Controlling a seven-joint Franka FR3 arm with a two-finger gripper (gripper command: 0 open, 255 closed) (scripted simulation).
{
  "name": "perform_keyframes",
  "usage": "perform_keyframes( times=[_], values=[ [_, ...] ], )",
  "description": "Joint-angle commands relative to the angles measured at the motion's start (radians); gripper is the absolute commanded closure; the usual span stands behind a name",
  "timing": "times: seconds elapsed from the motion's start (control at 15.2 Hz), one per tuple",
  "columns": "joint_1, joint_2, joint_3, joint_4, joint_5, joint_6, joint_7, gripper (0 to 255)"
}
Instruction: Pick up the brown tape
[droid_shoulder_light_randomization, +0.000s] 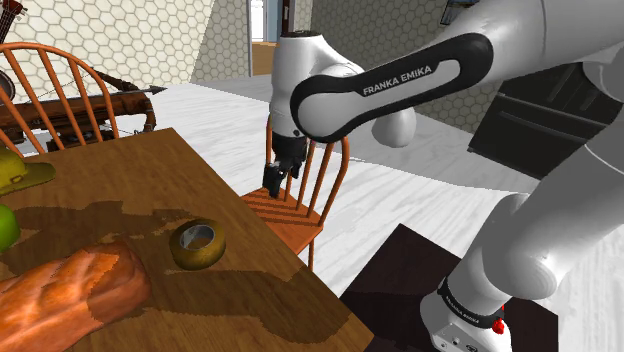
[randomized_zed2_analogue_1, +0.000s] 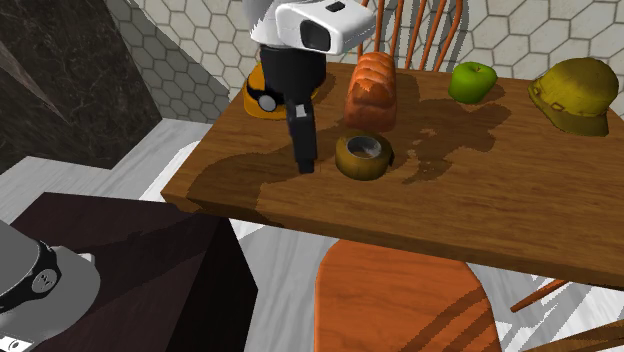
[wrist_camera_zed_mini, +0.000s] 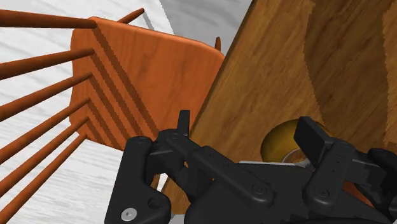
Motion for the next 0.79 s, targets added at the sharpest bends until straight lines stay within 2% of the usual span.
perform_keyframes(
  times=[0.0, 0.33, 0.73],
  values=[
    [0.002, 0.078, 0.017, 0.039, -0.022, 0.037, 0.031, 0],
    [0.025, 0.274, 0.045, 0.166, -0.099, 0.096, 0.117, 0],
    [0.086, 0.512, 0.042, 0.361, -0.196, 0.123, 0.208, 0]
  ],
)
